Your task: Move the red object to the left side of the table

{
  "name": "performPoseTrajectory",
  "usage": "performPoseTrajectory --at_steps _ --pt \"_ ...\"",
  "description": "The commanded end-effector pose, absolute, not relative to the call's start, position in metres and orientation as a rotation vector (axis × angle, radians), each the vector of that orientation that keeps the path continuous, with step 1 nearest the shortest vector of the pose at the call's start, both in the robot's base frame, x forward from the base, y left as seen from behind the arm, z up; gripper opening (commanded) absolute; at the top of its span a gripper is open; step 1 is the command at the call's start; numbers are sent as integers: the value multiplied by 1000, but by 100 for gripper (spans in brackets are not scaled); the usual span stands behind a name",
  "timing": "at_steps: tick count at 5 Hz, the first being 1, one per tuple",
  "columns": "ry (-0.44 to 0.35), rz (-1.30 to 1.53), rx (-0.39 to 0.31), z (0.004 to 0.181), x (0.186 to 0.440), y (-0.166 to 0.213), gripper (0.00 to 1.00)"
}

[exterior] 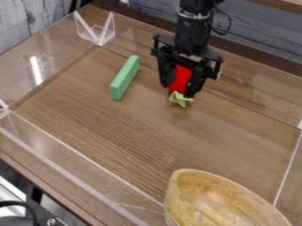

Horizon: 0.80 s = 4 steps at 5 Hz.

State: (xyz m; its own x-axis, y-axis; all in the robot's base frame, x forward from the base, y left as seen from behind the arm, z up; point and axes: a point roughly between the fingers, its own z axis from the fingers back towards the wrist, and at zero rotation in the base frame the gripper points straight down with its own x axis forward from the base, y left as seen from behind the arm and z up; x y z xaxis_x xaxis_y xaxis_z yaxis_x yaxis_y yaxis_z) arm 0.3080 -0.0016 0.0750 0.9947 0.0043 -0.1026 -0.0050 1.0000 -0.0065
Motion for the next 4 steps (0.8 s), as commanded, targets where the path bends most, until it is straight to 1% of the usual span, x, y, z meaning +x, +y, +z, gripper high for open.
performPoseTrajectory --at_steps 1,2,3,4 --pt "31 9 -14 102 313 3 0" --pt "10 16 -27 114 312 5 0" --pt "-38 12 -49 140 305 10 0" --pt "-83 24 -65 170 295 23 0"
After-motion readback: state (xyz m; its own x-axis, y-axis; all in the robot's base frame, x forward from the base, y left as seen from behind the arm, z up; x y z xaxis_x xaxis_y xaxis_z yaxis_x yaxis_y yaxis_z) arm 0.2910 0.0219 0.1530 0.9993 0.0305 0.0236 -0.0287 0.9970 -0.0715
